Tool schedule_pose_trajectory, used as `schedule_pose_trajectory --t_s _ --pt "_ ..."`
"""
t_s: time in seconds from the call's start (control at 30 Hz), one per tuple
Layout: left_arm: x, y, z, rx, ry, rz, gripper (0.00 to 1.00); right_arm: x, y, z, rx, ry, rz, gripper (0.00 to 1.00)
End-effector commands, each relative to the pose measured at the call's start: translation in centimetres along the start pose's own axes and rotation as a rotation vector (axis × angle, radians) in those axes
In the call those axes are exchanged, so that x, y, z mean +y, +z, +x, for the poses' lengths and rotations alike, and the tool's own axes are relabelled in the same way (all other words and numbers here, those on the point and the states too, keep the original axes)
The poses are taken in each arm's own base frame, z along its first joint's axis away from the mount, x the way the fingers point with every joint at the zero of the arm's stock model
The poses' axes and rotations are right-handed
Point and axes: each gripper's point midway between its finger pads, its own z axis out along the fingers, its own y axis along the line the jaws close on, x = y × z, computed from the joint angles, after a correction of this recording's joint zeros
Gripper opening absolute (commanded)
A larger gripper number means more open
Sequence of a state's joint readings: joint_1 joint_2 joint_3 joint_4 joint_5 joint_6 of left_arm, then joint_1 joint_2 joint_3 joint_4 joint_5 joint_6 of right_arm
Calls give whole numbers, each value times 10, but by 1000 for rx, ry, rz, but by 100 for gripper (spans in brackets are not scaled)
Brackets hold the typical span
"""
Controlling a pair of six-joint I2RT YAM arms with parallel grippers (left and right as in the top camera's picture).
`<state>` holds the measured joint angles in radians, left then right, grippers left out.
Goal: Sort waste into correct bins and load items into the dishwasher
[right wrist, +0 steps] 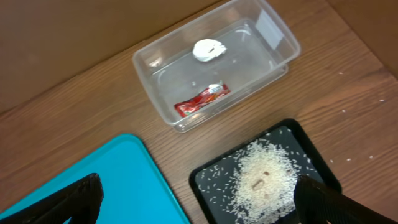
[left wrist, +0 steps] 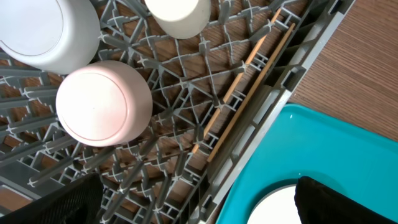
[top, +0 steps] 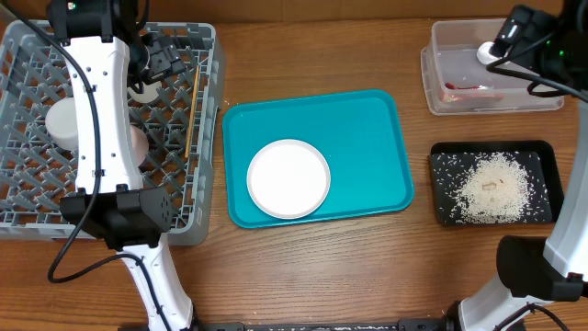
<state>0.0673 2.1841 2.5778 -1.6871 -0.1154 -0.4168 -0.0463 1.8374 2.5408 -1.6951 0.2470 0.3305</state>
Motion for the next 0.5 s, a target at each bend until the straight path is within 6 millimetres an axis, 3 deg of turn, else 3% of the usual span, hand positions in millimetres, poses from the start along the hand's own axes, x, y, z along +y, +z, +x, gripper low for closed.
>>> schedule_pose_trajectory --t_s 0.0,0.17,0.27,0.33,0.4,0.47 --pt "-2 -1 0 -2 -12 7 100 -6 0 -3 -6 -10 11 100" --pt "-2 -1 -1 -3 -16 9 100 -6 0 -3 -6 -10 11 100" --pt "-22 -2 9 54 -73 121 100 -6 0 -3 -6 -10 11 100" --pt "-60 -12 28 169 -38 347 100 -6 0 -3 -6 -10 11 100" --pt "-107 -34 55 308 34 620 100 -6 0 -3 -6 -10 11 100" --pt "-138 -47 79 399 104 752 100 -6 0 -3 -6 -10 11 100"
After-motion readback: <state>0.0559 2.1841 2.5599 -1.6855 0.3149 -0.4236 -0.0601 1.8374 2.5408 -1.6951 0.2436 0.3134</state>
